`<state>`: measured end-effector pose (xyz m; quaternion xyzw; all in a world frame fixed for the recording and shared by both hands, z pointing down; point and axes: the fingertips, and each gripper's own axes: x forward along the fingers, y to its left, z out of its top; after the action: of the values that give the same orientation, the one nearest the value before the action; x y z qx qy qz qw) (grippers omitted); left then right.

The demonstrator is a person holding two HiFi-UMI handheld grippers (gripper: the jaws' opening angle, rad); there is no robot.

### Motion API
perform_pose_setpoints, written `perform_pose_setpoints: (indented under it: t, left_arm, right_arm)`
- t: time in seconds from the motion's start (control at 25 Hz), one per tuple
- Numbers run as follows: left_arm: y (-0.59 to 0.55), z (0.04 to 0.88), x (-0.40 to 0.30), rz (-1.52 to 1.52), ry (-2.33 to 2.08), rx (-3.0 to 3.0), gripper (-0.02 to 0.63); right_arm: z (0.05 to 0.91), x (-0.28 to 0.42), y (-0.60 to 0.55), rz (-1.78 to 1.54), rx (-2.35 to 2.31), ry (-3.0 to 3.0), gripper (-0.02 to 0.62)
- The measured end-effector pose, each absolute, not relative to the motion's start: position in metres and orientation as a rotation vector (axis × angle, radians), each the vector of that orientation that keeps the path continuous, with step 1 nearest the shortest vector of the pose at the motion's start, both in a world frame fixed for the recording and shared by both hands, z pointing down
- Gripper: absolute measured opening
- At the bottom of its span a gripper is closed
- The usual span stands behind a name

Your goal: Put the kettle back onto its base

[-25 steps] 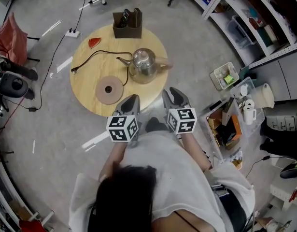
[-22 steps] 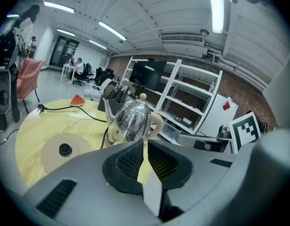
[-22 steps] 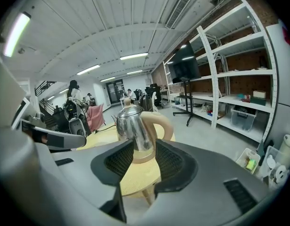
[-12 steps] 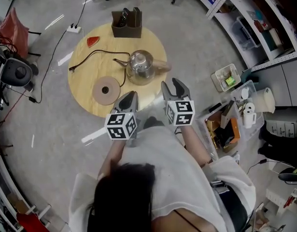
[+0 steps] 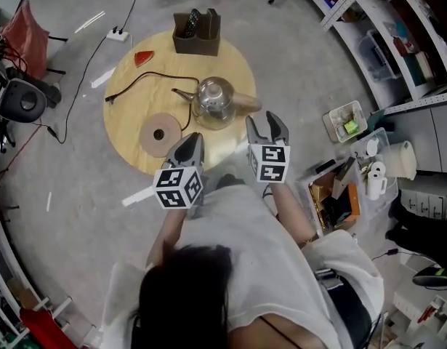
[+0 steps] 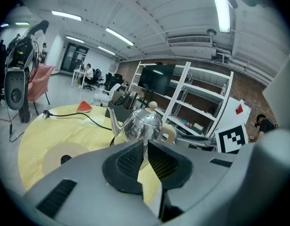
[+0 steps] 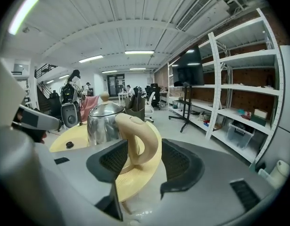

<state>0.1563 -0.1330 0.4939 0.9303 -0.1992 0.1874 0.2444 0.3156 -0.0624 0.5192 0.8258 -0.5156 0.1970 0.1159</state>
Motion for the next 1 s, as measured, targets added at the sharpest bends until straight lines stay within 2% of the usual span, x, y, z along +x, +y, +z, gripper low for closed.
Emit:
perform_pose_setpoints:
  t: [1.0]
  left_arm:
    - [-0.162, 0.493, 0.143, 0.443, -0.689, 2.424, 0.046]
  right_arm:
    - [0.551, 0.348, -0.109, 0.531, 2.353, -1.424, 0.227]
